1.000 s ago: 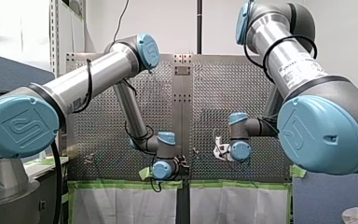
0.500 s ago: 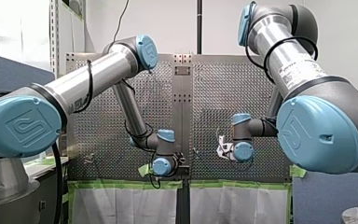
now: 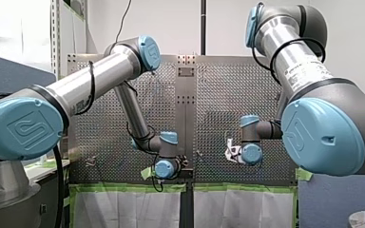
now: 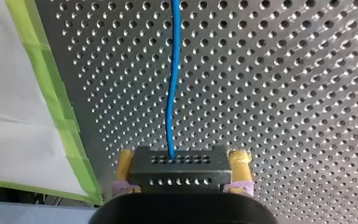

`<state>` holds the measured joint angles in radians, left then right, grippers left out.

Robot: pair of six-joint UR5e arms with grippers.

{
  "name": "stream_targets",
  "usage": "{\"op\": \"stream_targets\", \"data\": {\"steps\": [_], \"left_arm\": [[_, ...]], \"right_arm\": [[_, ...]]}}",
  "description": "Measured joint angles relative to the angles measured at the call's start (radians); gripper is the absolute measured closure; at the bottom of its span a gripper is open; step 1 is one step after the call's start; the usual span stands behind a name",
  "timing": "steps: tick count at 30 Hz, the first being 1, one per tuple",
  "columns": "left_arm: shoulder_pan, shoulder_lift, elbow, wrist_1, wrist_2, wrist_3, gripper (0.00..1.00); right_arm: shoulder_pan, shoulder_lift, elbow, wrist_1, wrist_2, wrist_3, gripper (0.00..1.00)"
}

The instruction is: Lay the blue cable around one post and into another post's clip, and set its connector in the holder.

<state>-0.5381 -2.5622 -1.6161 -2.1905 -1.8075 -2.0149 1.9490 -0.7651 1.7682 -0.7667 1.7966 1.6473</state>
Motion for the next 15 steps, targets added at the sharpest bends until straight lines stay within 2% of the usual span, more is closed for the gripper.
{"op": "stream_targets", "data": {"steps": [15], "left_arm": [[0.008, 0.000, 0.001, 0.015, 0.001, 0.000, 0.91]], "right_arm": [[-0.014, 0.003, 0.000, 0.004, 0.004, 0.001, 0.80]]}}
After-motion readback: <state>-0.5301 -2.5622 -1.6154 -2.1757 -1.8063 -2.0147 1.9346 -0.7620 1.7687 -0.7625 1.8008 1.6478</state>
